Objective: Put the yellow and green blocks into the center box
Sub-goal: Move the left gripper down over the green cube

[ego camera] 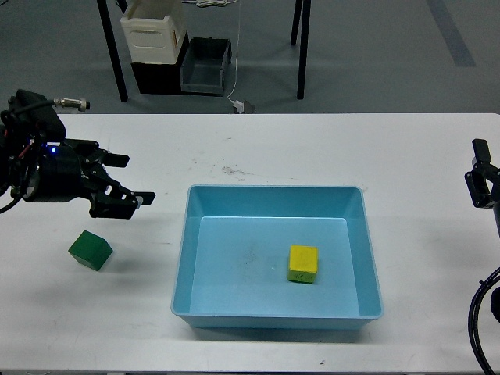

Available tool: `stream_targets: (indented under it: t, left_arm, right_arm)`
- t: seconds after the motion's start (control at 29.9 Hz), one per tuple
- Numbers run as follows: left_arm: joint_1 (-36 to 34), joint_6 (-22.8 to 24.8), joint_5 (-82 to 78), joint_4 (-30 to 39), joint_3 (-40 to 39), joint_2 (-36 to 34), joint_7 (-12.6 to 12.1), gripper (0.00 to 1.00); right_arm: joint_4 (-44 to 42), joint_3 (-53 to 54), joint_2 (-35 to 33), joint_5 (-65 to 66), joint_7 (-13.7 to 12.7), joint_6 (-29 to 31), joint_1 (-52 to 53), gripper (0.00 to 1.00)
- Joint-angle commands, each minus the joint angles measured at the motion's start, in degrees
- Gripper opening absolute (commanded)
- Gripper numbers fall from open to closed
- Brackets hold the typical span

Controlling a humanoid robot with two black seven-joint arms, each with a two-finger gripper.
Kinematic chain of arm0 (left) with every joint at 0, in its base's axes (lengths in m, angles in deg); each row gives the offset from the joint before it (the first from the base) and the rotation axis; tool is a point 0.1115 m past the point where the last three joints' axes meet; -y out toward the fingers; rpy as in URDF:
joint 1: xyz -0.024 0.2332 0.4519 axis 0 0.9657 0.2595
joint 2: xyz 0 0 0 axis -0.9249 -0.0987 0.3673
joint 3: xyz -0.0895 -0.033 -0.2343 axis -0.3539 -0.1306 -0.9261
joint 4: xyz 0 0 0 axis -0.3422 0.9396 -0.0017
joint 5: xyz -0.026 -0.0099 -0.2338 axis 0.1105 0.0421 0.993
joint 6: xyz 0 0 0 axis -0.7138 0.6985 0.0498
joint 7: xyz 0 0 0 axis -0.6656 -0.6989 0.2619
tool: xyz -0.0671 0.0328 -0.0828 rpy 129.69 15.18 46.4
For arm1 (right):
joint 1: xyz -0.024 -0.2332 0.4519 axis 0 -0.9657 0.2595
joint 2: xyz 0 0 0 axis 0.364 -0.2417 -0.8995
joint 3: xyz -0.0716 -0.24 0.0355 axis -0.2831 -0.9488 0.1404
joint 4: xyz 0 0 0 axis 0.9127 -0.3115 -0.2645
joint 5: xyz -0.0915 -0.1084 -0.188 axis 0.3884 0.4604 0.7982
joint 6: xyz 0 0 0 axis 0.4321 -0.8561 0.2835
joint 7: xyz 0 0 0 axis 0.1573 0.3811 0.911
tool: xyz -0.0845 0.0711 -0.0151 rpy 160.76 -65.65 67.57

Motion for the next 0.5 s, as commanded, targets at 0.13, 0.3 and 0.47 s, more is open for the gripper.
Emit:
stream_targets:
  t: [0.13,0.3,0.47]
  left_arm:
    - [0.24,-0.01,-2.16,-2.73,4.97,-1.07,0.0,1.0]
    - [0.33,-0.01,-2.16,-3.44,7.25,-3.17,0.0,1.0]
    - [0.16,-0.01,-2.16,-4.57,10.25,-5.11,0.0,1.0]
  right_arm:
    - [-0.17,0.14,0.0,0.0,0.27,-0.08,-1.19,1.0]
    - [-0.35,-0.03,0.0,0.0,0.27,-0.08,-1.54,1.0]
    - [-0.44,-0.03,0.09,0.0,0.27,-0.08,-1.8,1.0]
